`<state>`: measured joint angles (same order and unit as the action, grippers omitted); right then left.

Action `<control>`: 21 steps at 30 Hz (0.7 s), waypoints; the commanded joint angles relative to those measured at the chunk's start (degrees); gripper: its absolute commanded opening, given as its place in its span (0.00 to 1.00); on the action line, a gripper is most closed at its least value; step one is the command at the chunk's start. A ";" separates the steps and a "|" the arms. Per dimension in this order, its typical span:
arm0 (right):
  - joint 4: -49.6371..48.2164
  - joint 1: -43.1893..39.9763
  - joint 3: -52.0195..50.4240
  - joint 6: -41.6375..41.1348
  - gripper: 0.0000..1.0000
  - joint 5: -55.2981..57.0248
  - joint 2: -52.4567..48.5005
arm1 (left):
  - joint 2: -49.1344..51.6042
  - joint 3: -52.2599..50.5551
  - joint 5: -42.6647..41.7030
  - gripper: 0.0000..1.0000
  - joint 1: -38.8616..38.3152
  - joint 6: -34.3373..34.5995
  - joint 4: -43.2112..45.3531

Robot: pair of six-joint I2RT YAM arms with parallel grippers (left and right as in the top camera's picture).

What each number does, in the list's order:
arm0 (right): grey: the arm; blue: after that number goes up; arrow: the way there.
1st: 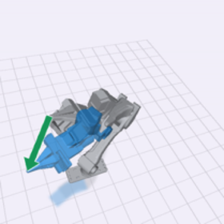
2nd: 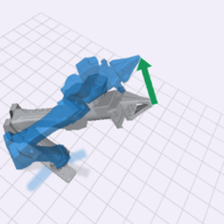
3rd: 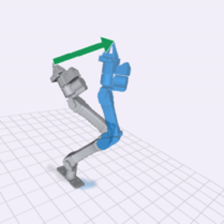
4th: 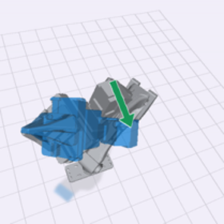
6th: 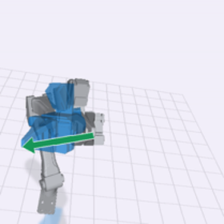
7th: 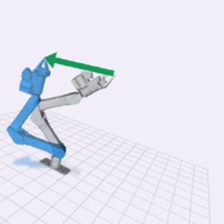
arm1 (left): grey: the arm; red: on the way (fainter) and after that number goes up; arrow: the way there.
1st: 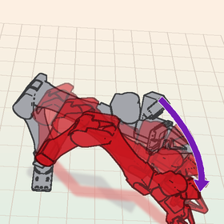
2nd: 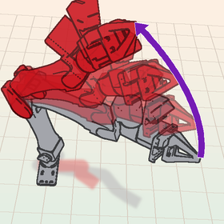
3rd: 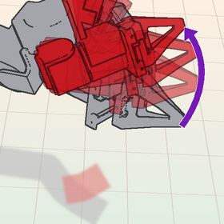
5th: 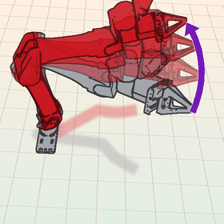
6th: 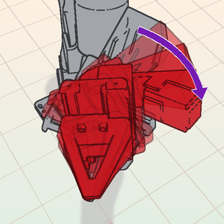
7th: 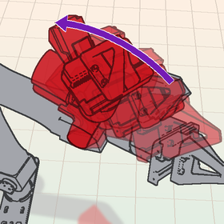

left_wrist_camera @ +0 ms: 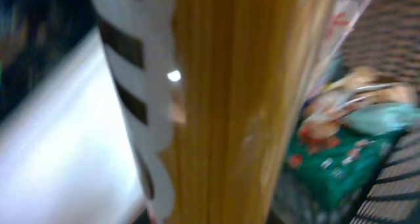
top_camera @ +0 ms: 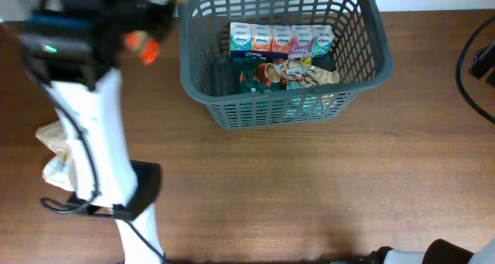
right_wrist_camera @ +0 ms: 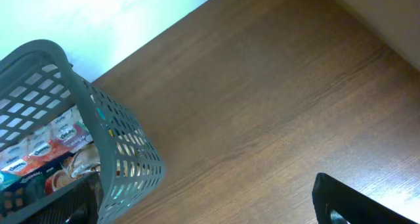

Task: Pack container
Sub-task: 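Lift the spaghetti pack with the left gripper and drop it into the basket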

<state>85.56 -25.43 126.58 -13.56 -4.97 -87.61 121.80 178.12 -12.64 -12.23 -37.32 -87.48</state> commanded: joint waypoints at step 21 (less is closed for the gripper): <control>-0.02 -0.24 0.59 -0.46 0.99 0.35 -0.20 | 12.90 -21.66 8.87 0.02 -16.68 -17.35 17.81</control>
<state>85.54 -25.43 126.58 -13.52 -4.95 -87.61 134.17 155.61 -5.52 -29.12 -57.34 -70.87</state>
